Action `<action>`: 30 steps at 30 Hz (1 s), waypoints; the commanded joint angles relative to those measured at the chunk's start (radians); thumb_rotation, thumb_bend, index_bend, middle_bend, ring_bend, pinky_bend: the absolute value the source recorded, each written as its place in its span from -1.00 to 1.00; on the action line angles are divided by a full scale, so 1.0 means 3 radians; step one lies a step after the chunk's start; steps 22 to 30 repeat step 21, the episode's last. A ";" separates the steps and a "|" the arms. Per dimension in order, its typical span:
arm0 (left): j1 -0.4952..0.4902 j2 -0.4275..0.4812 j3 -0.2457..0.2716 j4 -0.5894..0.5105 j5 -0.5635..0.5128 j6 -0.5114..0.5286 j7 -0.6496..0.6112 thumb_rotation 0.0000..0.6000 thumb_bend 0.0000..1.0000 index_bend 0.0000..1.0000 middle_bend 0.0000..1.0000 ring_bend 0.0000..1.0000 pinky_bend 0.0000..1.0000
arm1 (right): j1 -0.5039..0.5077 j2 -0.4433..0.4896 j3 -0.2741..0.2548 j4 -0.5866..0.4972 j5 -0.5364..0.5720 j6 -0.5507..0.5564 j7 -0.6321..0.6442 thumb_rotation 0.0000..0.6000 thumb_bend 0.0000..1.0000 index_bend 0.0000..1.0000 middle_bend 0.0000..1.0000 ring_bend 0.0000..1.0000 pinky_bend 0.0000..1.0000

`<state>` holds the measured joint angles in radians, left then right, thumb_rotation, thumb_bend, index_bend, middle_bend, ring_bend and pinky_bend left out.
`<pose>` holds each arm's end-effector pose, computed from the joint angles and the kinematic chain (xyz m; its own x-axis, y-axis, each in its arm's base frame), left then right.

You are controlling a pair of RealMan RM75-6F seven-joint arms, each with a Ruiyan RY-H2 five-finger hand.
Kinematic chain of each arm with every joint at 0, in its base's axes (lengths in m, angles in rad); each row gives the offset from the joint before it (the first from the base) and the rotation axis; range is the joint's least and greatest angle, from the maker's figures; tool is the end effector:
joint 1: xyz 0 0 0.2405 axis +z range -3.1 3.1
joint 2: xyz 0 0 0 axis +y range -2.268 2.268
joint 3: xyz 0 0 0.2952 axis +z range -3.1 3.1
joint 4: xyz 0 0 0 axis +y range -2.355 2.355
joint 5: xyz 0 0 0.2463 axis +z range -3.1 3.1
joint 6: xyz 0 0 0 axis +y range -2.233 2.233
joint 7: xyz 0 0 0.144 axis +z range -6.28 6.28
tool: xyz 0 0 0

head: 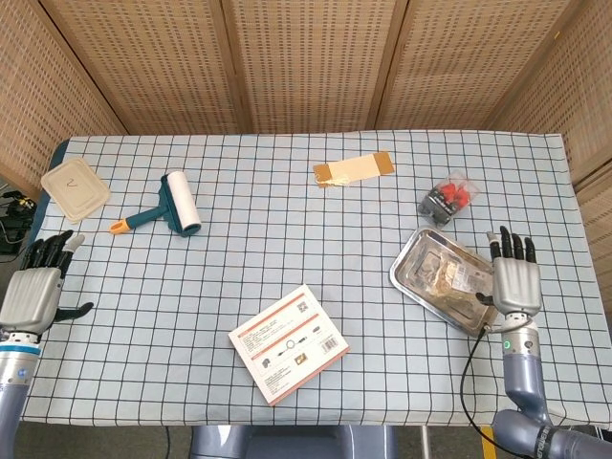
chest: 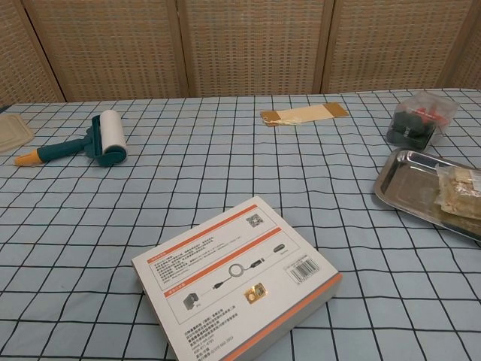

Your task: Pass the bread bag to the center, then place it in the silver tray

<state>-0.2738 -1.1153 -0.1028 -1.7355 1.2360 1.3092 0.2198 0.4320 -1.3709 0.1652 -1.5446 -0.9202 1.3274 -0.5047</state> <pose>-0.3260 0.2579 0.1253 0.4420 0.0949 0.8920 0.8943 0.0308 -0.4465 -0.3258 -0.3214 0.0659 0.5443 -0.0969 0.8333 -0.8119 0.1894 0.5523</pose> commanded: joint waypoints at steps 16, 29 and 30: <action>0.0279 -0.0082 0.0203 0.0195 0.0318 0.0338 -0.0068 1.00 -0.94 -1.00 -1.00 -1.00 -1.00 | -0.0848 0.0476 -0.0413 0.0130 -0.1402 0.0933 0.1401 1.00 -0.72 -0.98 -1.00 -1.00 -1.00; 0.0316 -0.0095 0.0218 0.0246 0.0387 0.0385 -0.0095 1.00 -0.94 -1.00 -1.00 -1.00 -1.00 | -0.0914 0.0518 -0.0430 0.0075 -0.1552 0.0984 0.1477 1.00 -0.72 -0.98 -1.00 -1.00 -1.00; 0.0316 -0.0095 0.0218 0.0246 0.0387 0.0385 -0.0095 1.00 -0.94 -1.00 -1.00 -1.00 -1.00 | -0.0914 0.0518 -0.0430 0.0075 -0.1552 0.0984 0.1477 1.00 -0.72 -0.98 -1.00 -1.00 -1.00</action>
